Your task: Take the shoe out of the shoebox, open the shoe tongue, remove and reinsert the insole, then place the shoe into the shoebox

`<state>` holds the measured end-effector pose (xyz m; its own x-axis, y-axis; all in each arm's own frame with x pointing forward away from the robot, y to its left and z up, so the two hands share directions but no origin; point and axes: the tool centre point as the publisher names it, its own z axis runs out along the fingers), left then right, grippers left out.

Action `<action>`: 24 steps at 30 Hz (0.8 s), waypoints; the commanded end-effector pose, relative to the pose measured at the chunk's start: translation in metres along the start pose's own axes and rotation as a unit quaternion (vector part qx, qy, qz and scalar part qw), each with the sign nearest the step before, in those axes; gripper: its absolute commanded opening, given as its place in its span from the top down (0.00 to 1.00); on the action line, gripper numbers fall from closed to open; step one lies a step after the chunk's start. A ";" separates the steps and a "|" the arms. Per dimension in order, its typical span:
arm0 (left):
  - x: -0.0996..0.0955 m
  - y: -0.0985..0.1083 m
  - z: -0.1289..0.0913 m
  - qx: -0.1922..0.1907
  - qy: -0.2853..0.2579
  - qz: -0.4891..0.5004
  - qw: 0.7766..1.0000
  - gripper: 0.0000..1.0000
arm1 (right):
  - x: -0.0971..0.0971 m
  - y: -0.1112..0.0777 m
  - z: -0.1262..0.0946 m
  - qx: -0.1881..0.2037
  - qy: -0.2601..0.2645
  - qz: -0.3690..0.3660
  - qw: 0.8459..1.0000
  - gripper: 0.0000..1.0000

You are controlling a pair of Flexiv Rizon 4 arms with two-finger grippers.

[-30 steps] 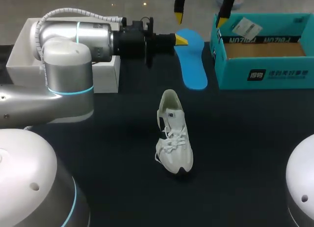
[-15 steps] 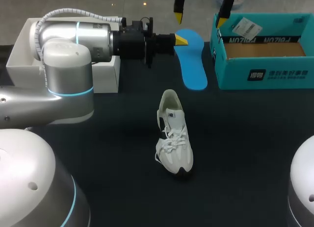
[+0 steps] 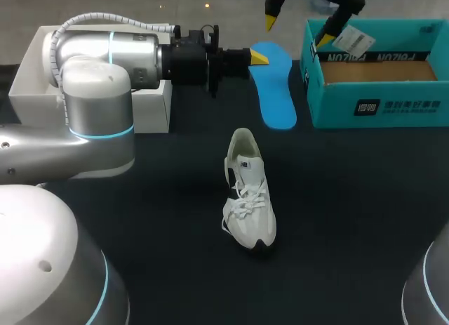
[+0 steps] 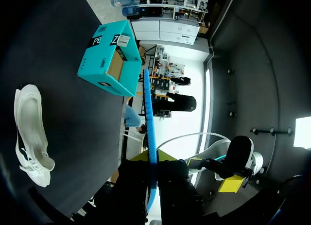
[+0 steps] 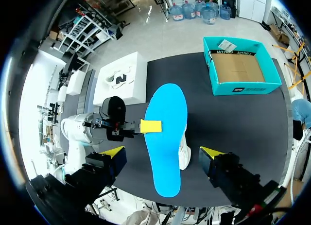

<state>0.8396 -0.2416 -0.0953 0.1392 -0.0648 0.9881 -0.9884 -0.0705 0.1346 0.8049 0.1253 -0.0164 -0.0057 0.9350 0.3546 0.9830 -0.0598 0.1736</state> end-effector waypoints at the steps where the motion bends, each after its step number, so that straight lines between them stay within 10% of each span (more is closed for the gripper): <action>1: 0.000 0.001 0.000 0.001 -0.002 0.000 1.000 1.00 | -0.026 -0.012 0.010 -0.044 0.268 0.006 0.962 0.00; 24: 0.000 0.001 0.000 0.001 -0.002 0.000 1.000 1.00 | -0.062 -0.036 0.040 -0.023 0.440 0.028 0.897 0.00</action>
<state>0.8395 -0.2417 -0.0951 0.1397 -0.0669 0.9879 -0.9883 -0.0708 0.1349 0.7837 0.0880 -0.0743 -0.0408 0.6370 0.7698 0.9804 -0.1233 0.1540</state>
